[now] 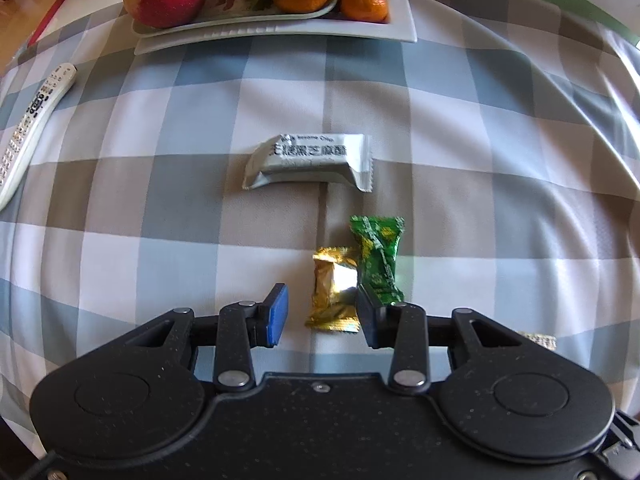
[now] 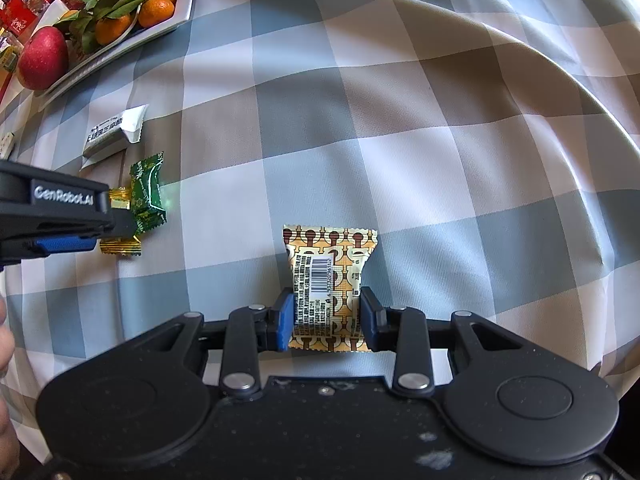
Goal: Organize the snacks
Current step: 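Grasp the gold-wrapped candy with the left gripper while the right gripper holds the brown packet, then carry both held snacks back over the gold tray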
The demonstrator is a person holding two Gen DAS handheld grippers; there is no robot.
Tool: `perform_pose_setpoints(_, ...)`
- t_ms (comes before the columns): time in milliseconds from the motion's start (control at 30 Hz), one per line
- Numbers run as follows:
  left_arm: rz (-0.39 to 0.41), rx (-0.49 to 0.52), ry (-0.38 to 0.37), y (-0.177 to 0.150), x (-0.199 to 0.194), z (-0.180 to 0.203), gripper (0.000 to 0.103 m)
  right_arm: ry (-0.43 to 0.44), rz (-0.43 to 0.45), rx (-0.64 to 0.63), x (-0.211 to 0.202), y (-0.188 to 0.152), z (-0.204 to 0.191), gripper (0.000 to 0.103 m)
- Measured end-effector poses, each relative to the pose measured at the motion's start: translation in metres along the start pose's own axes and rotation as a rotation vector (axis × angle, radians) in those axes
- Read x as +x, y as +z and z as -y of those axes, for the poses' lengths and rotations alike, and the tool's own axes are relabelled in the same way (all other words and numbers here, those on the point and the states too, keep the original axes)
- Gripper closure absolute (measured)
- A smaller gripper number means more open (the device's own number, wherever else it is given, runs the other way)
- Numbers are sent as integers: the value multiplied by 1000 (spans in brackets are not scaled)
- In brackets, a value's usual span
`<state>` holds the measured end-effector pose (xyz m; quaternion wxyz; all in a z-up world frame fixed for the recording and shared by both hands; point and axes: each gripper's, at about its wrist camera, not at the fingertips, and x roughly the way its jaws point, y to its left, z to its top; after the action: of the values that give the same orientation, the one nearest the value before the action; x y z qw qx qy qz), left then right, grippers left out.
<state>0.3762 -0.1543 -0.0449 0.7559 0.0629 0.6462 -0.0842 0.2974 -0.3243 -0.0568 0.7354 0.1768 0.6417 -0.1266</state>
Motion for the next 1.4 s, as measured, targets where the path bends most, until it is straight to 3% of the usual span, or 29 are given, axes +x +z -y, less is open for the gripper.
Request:
perform_pose_setpoints(300, -22, -18, 6, 7, 14, 0, 54, -1, -2, 0, 1, 0, 0, 67)
perform_pose_setpoints(400, -23, -32, -13, 7, 14, -2, 62, 0, -4, 1, 2, 0, -1, 67)
perform_pose_setpoints(467, -24, -23, -15, 7, 12, -2, 77, 0, -5, 2, 2, 1, 0, 67)
perform_pose_setpoints(767, -69, -61, -34, -4, -1, -17, 78, 0, -7, -5, 1, 1, 0, 69)
perform_pose_setpoints(1167, -112, -46, -39, -82, -46, -38, 78, 113, -85, 94, 2, 6, 18, 70)
perform_pose_setpoints(1400, -89, -39, -43, -134, -64, -47, 78, 126, -73, 154, 0, 10, 33, 70)
